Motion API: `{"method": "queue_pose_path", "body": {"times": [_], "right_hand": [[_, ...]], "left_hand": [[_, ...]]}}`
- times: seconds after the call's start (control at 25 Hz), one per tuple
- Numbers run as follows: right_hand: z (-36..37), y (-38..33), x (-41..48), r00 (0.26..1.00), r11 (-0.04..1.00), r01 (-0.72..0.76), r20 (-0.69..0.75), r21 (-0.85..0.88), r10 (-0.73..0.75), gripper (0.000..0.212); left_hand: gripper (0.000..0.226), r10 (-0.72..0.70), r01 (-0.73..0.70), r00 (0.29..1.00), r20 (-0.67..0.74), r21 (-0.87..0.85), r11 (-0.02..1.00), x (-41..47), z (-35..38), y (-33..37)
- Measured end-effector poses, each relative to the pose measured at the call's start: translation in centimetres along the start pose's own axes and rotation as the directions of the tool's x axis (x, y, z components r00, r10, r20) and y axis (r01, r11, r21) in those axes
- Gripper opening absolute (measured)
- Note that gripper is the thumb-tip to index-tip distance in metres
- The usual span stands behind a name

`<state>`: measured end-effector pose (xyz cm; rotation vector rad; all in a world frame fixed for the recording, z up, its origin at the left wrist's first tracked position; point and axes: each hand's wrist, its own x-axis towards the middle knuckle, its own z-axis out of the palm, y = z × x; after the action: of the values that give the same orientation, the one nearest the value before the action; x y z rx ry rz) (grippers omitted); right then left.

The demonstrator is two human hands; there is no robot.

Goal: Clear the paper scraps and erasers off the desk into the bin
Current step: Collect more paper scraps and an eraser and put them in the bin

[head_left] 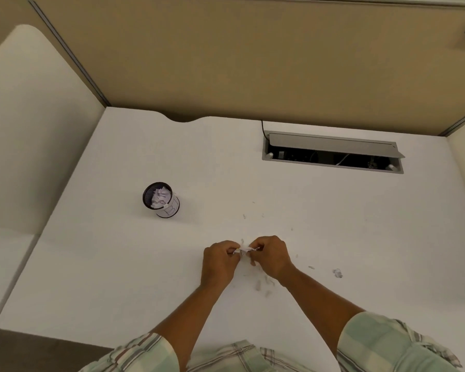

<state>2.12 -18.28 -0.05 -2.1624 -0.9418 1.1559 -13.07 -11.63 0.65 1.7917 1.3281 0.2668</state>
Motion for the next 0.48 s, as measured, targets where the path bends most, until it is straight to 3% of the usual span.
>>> {"method": "queue_pose_path", "body": {"times": [0.16, 0.32, 0.48], "right_hand": [[0.7, -5.9, 1.3, 0.999, 0.991, 0.042, -0.01, 0.13, -0.041, 0.007], [1.8, -13.2, 3.5, 0.994, 0.958, 0.11, -0.006, 0.263, -0.113, 0.004], [3.4, -20.2, 6.5, 0.975, 0.959, 0.222, -0.01, 0.173, -0.224, 0.005]], "left_hand": [[0.013, -0.132, 0.098, 0.979, -0.155, -0.208, 0.973, 1.6, -5.2, -0.3], [0.017, -0.181, 0.071, 0.931, -0.316, -0.33, 0.941, 3.9, -11.7, -0.5], [0.017, -0.198, 0.061, 0.883, -0.427, -0.314, 0.948, 7.1, -17.6, -1.4]]}}
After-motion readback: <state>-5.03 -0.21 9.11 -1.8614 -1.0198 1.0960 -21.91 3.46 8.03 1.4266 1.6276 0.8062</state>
